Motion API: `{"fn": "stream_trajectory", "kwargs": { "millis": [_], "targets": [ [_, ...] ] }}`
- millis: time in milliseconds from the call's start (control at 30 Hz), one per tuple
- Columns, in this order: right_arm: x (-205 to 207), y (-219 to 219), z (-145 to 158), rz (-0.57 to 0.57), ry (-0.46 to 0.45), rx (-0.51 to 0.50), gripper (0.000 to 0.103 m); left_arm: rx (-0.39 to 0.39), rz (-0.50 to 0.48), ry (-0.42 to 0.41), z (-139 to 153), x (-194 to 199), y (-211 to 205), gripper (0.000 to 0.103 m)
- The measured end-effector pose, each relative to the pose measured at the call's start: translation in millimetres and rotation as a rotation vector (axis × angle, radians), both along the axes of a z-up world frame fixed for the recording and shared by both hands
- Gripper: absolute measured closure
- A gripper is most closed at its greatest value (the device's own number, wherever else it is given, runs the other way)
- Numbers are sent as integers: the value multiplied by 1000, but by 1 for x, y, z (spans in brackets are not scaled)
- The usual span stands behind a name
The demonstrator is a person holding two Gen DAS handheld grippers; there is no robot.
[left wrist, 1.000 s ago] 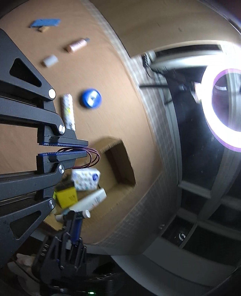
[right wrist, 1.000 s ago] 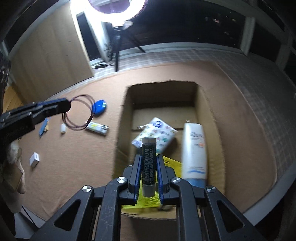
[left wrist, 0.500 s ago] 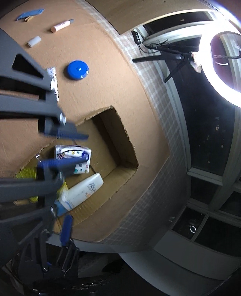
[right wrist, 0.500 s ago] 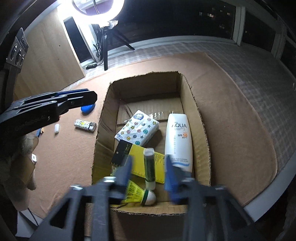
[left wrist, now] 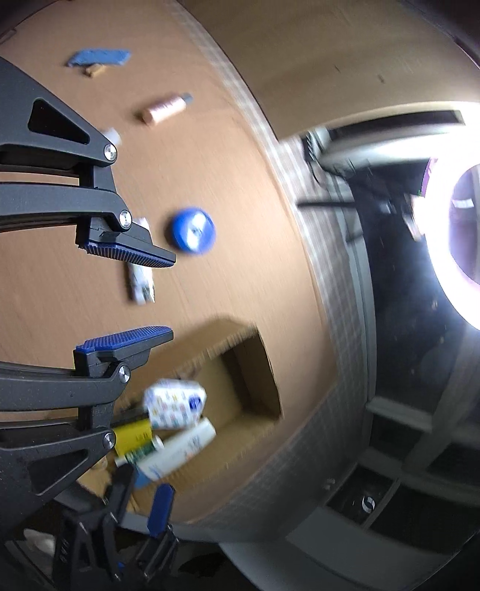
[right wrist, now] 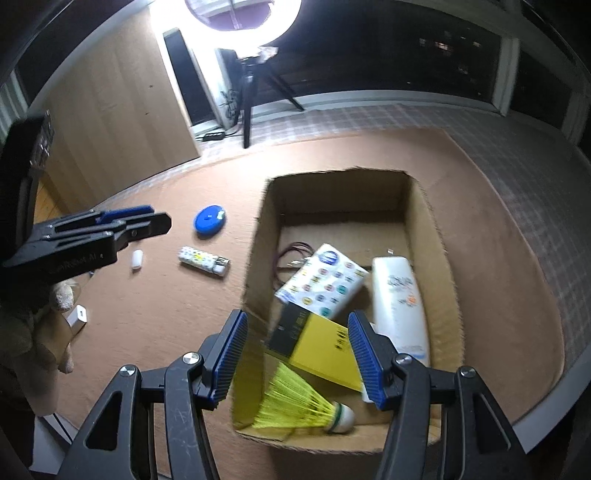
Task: Organize objects
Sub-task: 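Open both tools over the box to drop the stick and rubber band, then grasp the patterned tube with the right tool while the left tool grasps the white eraser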
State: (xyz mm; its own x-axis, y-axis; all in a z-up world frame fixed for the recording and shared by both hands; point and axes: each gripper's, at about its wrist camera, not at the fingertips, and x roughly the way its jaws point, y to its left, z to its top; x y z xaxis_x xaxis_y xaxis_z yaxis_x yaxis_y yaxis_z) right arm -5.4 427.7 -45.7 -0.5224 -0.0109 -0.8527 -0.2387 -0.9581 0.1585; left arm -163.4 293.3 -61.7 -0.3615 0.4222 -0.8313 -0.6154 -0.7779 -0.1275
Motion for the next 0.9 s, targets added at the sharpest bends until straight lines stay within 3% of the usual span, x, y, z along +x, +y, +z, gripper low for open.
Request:
{"fn": "stream_trajectory", "kwargs": {
  "millis": [100,467,900],
  "targets": [
    [-14,-11,0,41,-2,-2,50,-35,68,-32,-14,-11,-31,56],
    [-85,-63,-13,255,-72,20,50,-112,234,-148,-61,-44,-110,55],
    [-155,-114,-52,389,-209,66,50,-111,287,-229,-94,-68,-128,56]
  ]
}}
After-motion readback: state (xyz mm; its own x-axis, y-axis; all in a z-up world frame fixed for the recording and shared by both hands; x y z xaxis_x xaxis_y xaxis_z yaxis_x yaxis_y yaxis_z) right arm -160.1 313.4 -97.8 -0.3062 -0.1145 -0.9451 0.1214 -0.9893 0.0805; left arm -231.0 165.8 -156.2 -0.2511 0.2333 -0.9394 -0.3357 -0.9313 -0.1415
